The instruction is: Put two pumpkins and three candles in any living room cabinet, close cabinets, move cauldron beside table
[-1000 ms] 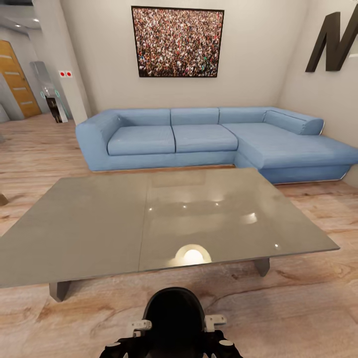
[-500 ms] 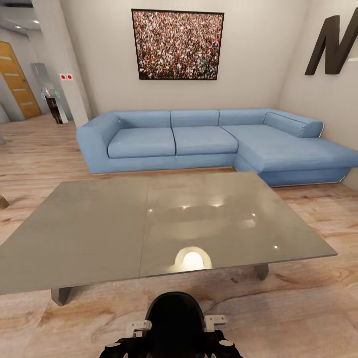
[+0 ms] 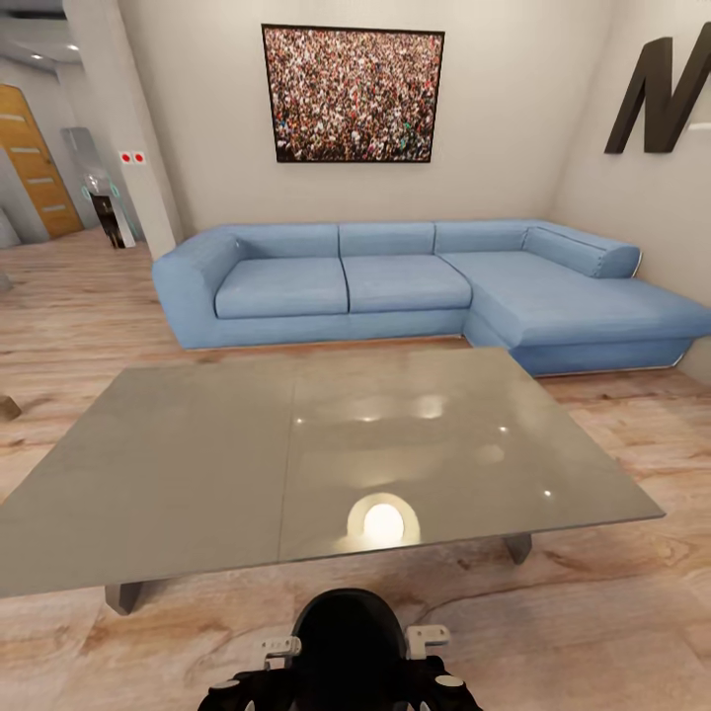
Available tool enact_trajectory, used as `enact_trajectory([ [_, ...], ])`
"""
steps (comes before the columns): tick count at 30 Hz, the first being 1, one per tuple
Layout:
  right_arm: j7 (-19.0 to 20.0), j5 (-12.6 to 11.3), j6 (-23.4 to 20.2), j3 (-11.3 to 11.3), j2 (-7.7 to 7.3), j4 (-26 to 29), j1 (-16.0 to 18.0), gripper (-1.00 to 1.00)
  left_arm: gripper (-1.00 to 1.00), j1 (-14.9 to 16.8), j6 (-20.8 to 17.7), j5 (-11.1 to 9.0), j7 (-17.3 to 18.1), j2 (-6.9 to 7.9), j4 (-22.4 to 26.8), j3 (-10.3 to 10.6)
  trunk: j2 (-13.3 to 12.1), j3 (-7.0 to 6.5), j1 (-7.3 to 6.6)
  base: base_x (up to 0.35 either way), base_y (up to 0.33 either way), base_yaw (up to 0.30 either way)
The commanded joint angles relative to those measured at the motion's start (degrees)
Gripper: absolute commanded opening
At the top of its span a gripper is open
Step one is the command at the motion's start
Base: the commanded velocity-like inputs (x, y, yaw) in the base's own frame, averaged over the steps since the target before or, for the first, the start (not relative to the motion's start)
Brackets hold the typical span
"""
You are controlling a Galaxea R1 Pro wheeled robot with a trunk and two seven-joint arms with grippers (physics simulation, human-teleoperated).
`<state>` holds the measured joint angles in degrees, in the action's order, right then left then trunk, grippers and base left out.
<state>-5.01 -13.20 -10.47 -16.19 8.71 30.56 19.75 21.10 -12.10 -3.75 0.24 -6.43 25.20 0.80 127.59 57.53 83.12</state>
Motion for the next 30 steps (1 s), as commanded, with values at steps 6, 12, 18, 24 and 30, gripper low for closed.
enact_trajectory([
  [6,-0.5,-0.6,-0.3,-0.4,-0.09,0.1,0.0,1.00,1.00,0.0,-0.4,-0.4,0.0,0.01,0.1,0.0,-2.4,-1.03,-1.33,0.000,0.000,0.000],
  [12,-0.5,-0.6,-0.3,-0.4,-0.09,0.1,0.0,1.00,1.00,0.0,-0.5,-0.4,-0.1,0.07,0.1,-0.2,-4.8,-2.11,-2.65,0.000,0.000,0.000],
  [18,-0.5,-0.6,-0.3,-0.4,-0.09,0.1,0.0,1.00,1.00,0.0,-0.7,-0.4,-0.2,0.12,0.1,-0.4,-7.2,-3.19,-3.97,0.000,0.000,0.000],
  [24,-0.5,-0.6,-0.3,-0.4,-0.09,0.1,0.0,1.00,1.00,0.0,-0.8,-0.4,-0.2,0.10,0.2,-0.4,-9.6,-4.27,-5.29,0.000,0.000,0.000],
  [30,-0.5,-0.6,-0.3,-0.4,-0.10,0.1,0.0,1.00,1.00,0.0,-1.1,-0.4,-0.2,0.03,0.2,-0.4,-12.0,-5.34,-6.60,0.000,0.000,0.000],
])
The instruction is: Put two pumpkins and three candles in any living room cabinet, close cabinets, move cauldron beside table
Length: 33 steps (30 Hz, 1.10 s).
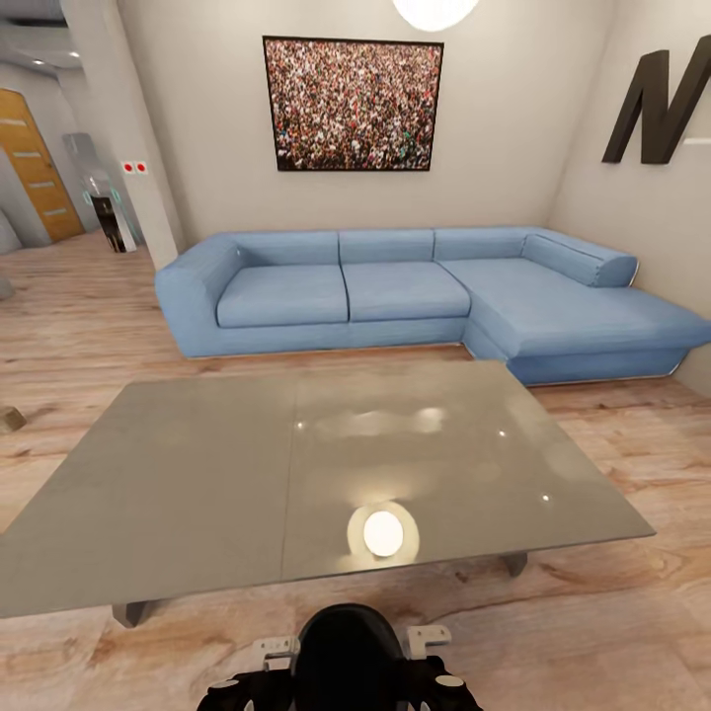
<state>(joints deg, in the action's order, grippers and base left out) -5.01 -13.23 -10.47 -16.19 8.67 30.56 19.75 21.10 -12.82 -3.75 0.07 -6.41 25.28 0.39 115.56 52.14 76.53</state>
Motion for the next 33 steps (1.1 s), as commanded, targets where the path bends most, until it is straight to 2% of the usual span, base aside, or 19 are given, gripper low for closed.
enact_trajectory([
  [1,-0.5,-0.6,-0.3,-0.4,-0.06,0.1,0.0,1.00,1.00,0.0,-0.4,-0.4,0.0,0.00,0.1,0.0,-0.4,-0.14,-0.23,0.000,0.000,0.000],
  [14,-0.5,-0.6,-0.3,-0.4,-0.07,0.1,0.0,1.00,1.00,0.0,-0.5,-0.5,0.2,-0.06,0.2,0.1,-0.4,-0.14,-0.23,0.000,0.000,0.000],
  [28,-0.5,-0.6,-0.3,-0.4,-0.08,0.1,0.0,1.00,1.00,0.0,-0.5,-0.5,0.2,-0.01,0.3,0.1,-6.0,-2.65,-3.31,0.000,0.000,0.000],
  [33,-0.5,-0.6,-0.2,-0.4,-0.06,0.1,0.0,1.00,1.00,0.0,-0.5,-0.5,0.2,-0.01,0.3,0.1,-8.0,-3.55,-4.41,-0.174,0.000,0.000],
])
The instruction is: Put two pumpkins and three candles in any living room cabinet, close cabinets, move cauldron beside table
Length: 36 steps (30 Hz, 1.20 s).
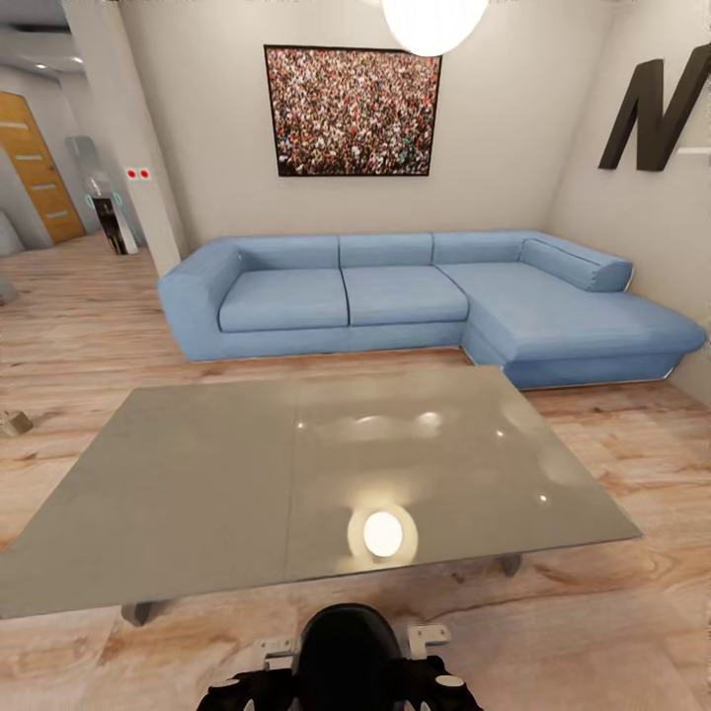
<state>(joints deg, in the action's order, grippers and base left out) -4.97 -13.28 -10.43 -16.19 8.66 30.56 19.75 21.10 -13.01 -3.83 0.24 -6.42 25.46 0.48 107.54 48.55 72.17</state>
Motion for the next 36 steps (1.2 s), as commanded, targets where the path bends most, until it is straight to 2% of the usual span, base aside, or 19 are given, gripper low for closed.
enact_trajectory([
  [1,-0.5,-0.6,-0.2,-0.4,-0.07,0.1,0.0,1.00,1.00,0.0,-0.3,-0.4,0.0,0.01,0.1,0.0,-0.4,-0.14,-0.26,-0.232,0.000,0.000],
  [36,-0.6,-0.6,-0.8,-0.3,-0.14,0.0,0.0,1.00,1.00,0.0,-0.3,-0.4,-0.1,0.18,0.5,0.0,-14.4,-6.42,-7.95,-0.013,0.000,0.000],
])
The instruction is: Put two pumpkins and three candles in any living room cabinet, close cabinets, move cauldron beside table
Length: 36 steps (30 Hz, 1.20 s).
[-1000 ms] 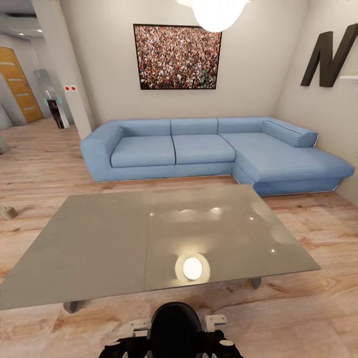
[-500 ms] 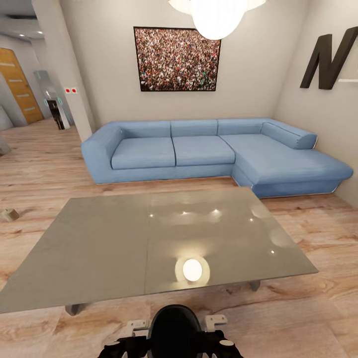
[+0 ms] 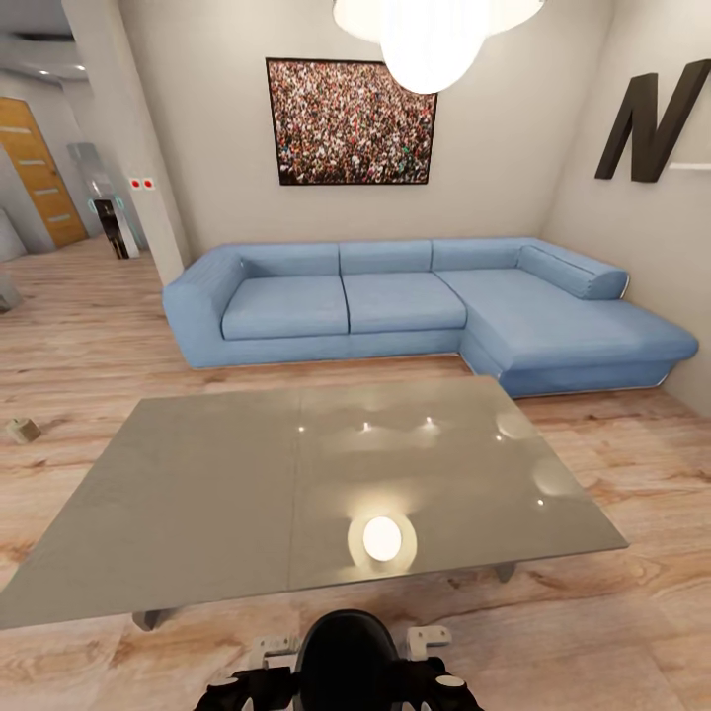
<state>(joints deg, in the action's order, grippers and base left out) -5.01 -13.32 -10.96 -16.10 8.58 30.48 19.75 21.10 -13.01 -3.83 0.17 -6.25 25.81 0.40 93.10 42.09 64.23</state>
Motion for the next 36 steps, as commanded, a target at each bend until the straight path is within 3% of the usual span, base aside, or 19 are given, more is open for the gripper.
enact_trajectory([
  [1,-0.5,-0.6,-0.4,-0.4,-0.06,0.1,0.0,1.00,1.00,0.0,-0.3,-0.4,0.0,0.01,0.1,0.0,-0.4,-0.14,-0.23,0.000,0.000,0.000],
  [10,-0.5,-0.6,-0.9,-0.1,-0.12,0.1,0.0,1.00,1.00,0.0,-0.5,-0.5,-0.1,0.09,-0.1,0.0,-4.0,-1.75,-2.21,0.000,0.000,0.000],
  [16,-0.5,-0.9,-4.5,0.1,-0.09,0.1,0.0,1.00,1.00,0.0,-0.6,-0.7,-0.3,0.09,-0.5,0.0,-6.4,-2.83,-3.53,-0.001,0.000,0.000],
  [25,-0.5,-1.1,-6.3,0.3,-0.10,-0.2,0.0,1.00,1.00,0.1,-0.7,-0.8,-0.4,0.17,-0.5,0.0,-10.0,-4.44,-5.50,-0.189,0.000,0.000],
  [36,-0.5,-1.2,-7.6,0.4,-0.13,-0.5,0.0,1.00,1.00,0.1,-0.6,-0.8,-1.0,0.27,-0.4,-0.3,-14.4,-6.42,-7.92,-0.019,0.000,0.000],
])
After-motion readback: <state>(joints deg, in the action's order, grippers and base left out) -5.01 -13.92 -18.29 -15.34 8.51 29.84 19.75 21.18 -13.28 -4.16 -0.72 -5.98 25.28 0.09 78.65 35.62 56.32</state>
